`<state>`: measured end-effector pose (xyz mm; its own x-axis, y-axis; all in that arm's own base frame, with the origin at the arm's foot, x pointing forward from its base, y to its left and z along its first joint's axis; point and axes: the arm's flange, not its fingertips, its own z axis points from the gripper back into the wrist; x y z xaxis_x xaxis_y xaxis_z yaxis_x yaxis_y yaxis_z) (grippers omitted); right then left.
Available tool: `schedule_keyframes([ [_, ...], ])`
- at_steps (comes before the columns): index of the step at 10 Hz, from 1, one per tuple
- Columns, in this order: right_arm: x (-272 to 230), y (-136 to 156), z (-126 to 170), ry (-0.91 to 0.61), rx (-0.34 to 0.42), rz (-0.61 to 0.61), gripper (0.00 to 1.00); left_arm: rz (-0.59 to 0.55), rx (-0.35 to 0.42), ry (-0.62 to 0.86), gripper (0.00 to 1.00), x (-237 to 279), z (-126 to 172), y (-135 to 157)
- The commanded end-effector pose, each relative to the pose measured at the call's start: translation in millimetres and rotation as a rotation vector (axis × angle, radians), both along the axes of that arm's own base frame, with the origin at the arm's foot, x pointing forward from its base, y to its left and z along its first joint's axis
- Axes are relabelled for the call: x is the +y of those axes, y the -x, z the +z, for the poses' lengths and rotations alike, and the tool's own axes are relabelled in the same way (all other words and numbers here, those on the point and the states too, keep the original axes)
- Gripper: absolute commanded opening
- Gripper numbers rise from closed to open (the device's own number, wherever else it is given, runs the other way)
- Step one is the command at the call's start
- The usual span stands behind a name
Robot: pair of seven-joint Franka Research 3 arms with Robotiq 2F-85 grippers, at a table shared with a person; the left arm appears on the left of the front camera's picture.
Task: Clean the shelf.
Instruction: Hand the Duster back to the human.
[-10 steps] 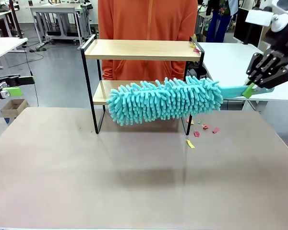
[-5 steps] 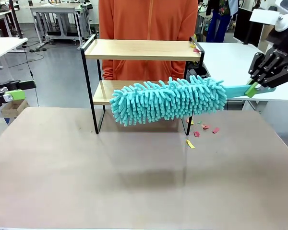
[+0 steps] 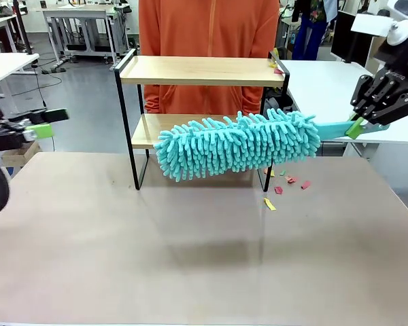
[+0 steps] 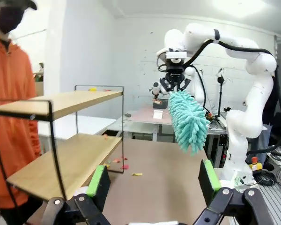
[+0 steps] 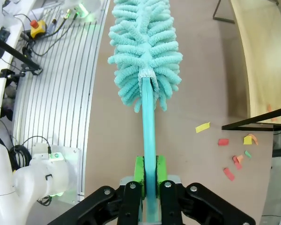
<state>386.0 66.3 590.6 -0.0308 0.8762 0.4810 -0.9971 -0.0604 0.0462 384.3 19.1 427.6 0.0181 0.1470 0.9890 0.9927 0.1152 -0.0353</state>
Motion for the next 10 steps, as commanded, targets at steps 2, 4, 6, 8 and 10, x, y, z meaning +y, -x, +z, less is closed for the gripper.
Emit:
schedule_keyframes([
  [2,0,1,1,-0.038,-0.001,0.001,0.13,-0.036,-0.095,0.025,1.0,-44,-1,12],
  [4,0,1,1,-0.038,-0.001,0.001,0.13,-0.091,-0.117,0.011,1.0,-66,1,23],
  [6,0,1,1,-0.038,-0.001,0.001,0.13,-0.143,-0.096,-0.005,1.0,-93,1,29],
  [8,0,1,1,-0.038,-0.001,0.001,0.13,-0.135,-0.081,-0.043,1.0,-118,2,35],
  [10,0,1,1,-0.038,-0.001,0.001,0.13,-0.126,-0.066,-0.071,1.0,-141,-3,39],
])
